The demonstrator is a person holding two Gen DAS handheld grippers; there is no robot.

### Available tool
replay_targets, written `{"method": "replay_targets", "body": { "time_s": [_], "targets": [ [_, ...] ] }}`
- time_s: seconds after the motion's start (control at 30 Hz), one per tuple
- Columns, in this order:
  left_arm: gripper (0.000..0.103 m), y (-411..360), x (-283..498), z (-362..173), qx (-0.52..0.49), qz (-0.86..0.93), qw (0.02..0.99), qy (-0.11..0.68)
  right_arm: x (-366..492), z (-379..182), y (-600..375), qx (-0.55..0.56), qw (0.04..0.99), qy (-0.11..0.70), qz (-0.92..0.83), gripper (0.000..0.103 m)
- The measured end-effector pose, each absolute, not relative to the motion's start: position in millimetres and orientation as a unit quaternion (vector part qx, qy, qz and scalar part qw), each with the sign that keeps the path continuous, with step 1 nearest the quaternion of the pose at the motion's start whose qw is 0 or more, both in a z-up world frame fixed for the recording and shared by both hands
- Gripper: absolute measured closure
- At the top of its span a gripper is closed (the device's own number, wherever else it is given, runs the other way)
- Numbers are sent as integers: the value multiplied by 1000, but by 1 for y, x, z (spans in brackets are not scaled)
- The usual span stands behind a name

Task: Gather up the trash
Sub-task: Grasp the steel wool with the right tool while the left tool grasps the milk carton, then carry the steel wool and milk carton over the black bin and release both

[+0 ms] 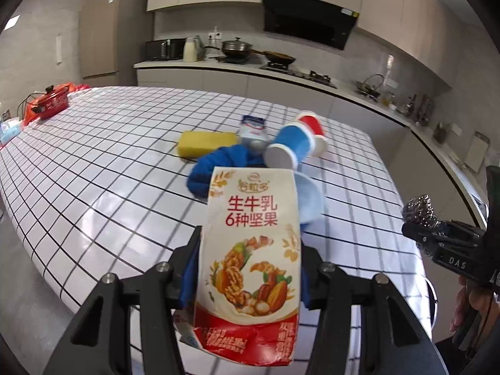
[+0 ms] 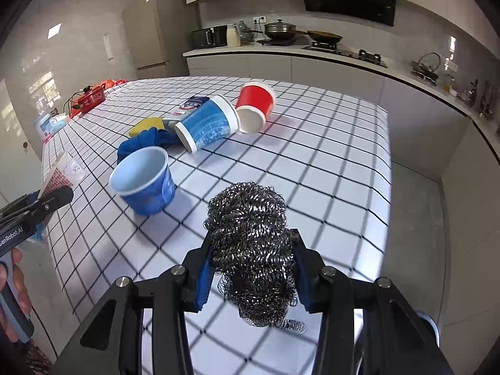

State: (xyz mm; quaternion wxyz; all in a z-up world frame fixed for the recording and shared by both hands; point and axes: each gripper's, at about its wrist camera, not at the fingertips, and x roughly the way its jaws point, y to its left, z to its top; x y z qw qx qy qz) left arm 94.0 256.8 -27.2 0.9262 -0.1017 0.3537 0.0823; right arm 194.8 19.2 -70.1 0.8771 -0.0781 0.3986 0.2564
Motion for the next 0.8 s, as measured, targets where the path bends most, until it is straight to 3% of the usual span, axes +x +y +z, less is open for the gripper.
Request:
{"method": "replay_targets", "body": {
  "time_s": [0.8],
  "targets": [
    [51,84,102,-16,-41,-108,926,358,110,-46,-160,-20,913,393,104,57]
  ]
}}
